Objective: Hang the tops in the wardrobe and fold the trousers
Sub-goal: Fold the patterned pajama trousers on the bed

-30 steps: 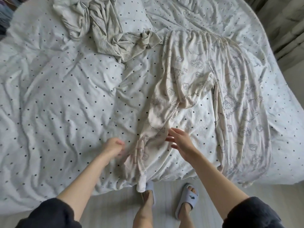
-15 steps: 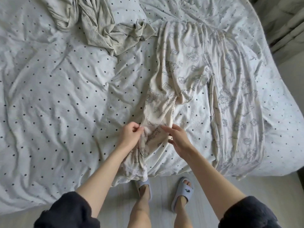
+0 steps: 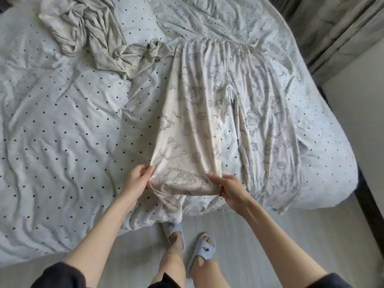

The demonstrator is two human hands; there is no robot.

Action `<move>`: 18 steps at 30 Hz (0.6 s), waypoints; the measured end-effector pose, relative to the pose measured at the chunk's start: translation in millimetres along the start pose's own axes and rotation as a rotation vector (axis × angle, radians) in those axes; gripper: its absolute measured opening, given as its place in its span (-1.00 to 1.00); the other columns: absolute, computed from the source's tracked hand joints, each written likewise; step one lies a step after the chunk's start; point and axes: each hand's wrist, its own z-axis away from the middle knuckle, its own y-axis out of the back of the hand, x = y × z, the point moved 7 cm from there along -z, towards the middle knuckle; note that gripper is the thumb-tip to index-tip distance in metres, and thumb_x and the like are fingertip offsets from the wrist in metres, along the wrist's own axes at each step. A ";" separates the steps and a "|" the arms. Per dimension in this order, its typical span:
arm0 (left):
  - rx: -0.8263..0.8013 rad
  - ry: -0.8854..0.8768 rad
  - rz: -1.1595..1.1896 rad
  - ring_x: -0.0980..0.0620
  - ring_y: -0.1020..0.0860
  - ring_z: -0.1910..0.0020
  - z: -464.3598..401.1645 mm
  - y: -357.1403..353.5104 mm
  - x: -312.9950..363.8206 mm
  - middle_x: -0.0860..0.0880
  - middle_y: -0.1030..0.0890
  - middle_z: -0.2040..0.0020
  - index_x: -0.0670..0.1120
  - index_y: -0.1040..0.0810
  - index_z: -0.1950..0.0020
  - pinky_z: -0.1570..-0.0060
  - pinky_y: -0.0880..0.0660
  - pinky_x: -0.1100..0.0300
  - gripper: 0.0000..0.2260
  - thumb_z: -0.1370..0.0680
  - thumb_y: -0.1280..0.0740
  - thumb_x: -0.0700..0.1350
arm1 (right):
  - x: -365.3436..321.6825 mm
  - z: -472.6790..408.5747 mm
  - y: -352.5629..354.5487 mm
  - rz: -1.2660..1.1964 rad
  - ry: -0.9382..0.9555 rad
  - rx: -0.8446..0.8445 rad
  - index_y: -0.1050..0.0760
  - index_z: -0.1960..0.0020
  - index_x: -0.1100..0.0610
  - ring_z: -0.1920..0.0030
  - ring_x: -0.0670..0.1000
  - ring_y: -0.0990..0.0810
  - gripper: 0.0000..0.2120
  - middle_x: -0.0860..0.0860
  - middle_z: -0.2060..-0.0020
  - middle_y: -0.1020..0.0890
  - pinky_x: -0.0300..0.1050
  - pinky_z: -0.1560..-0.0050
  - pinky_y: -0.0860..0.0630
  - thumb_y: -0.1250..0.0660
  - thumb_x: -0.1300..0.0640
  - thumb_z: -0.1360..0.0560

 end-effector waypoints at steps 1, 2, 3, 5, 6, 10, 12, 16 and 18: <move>-0.052 0.014 0.000 0.02 -0.50 0.13 10.0 -6.1 -1.1 -0.05 -0.56 0.12 -0.19 -0.49 -0.04 0.11 -0.39 0.18 -0.81 -0.58 -0.26 -0.07 | -0.9 4.5 2.9 0.021 0.008 -0.011 -0.52 0.20 0.22 0.34 -0.04 -0.43 -0.79 0.04 0.36 -0.57 -0.21 0.27 -0.28 -0.44 0.07 -0.38; -0.111 0.040 0.012 0.02 -0.52 0.15 18.2 -11.8 -3.3 -0.06 -0.58 0.15 -0.20 -0.52 0.03 0.11 -0.40 0.19 -0.83 -0.56 -0.30 -0.08 | -1.6 7.0 5.4 0.057 0.025 -0.018 -0.52 0.23 0.19 0.34 -0.05 -0.47 -0.80 0.02 0.36 -0.59 -0.23 0.25 -0.31 -0.40 0.07 -0.44; -0.167 0.075 0.033 -0.02 -0.54 0.15 28.1 -17.6 -7.9 -0.10 -0.61 0.17 -0.22 -0.54 0.06 0.11 -0.42 0.18 -0.82 -0.51 -0.35 -0.09 | -2.6 12.3 8.3 0.101 0.053 -0.025 -0.51 0.25 0.17 0.33 -0.08 -0.50 -0.79 0.00 0.35 -0.61 -0.22 0.19 -0.32 -0.38 0.05 -0.47; -0.218 0.123 0.021 -0.09 -0.56 0.18 44.5 -24.0 -18.9 -0.18 -0.62 0.20 -0.31 -0.55 0.04 0.15 -0.45 0.11 -0.66 -0.37 -0.44 -0.06 | -0.9 21.7 14.6 0.167 0.107 -0.038 -0.52 0.22 0.18 0.29 -0.12 -0.53 -0.77 -0.04 0.34 -0.64 -0.23 0.13 -0.35 -0.35 0.03 -0.49; -0.222 0.147 -0.006 -0.08 -0.55 0.27 50.8 -25.1 -23.1 -0.18 -0.60 0.24 -0.34 -0.53 0.04 0.26 -0.45 0.14 -0.61 -0.33 -0.45 -0.05 | 2.6 22.4 17.9 0.174 0.123 -0.042 -0.55 0.16 0.23 0.30 -0.15 -0.54 -0.77 -0.05 0.34 -0.64 -0.29 0.17 -0.38 -0.34 0.05 -0.49; -0.148 0.203 -0.045 0.08 -0.44 0.50 73.7 -28.2 -48.7 -0.13 -0.50 0.34 -0.24 -0.47 0.18 0.52 -0.29 0.32 -0.77 -0.44 -0.43 -0.11 | 23.2 30.7 29.0 0.235 0.123 -0.065 -0.49 0.08 0.34 0.32 -0.09 -0.51 -0.75 0.05 0.31 -0.57 -0.33 0.28 -0.36 -0.39 0.13 -0.47; -0.139 0.173 -0.030 0.00 -0.45 0.32 79.7 -27.1 -61.9 -0.15 -0.51 0.26 -0.21 -0.50 0.17 0.31 -0.32 0.20 -0.79 -0.44 -0.44 -0.10 | 40.1 32.5 30.5 0.247 0.097 -0.084 -0.41 0.18 0.20 0.31 -0.08 -0.52 -0.82 0.08 0.29 -0.56 -0.33 0.28 -0.36 -0.41 0.19 -0.46; -0.144 0.162 -0.094 -0.01 -0.56 0.13 94.8 -25.5 -87.5 -0.05 -0.62 0.12 -0.15 -0.55 0.02 0.14 -0.44 0.19 -0.90 -0.49 -0.40 -0.21 | 74.6 35.1 28.0 0.340 0.032 -0.117 -0.51 0.10 0.25 0.35 -0.13 -0.49 -0.94 0.04 0.27 -0.56 -0.47 0.42 -0.32 -0.35 0.25 -0.49; -0.093 0.149 -0.119 0.02 -0.55 0.13 102.3 -20.1 -102.1 -0.09 -0.63 0.09 -0.21 -0.56 -0.02 0.22 -0.41 0.22 -0.86 -0.49 -0.40 -0.22 | 94.1 34.0 26.7 0.416 0.001 -0.119 -0.55 0.11 0.39 0.34 -0.09 -0.42 -0.82 0.07 0.31 -0.51 -0.44 0.43 -0.29 -0.35 0.23 -0.48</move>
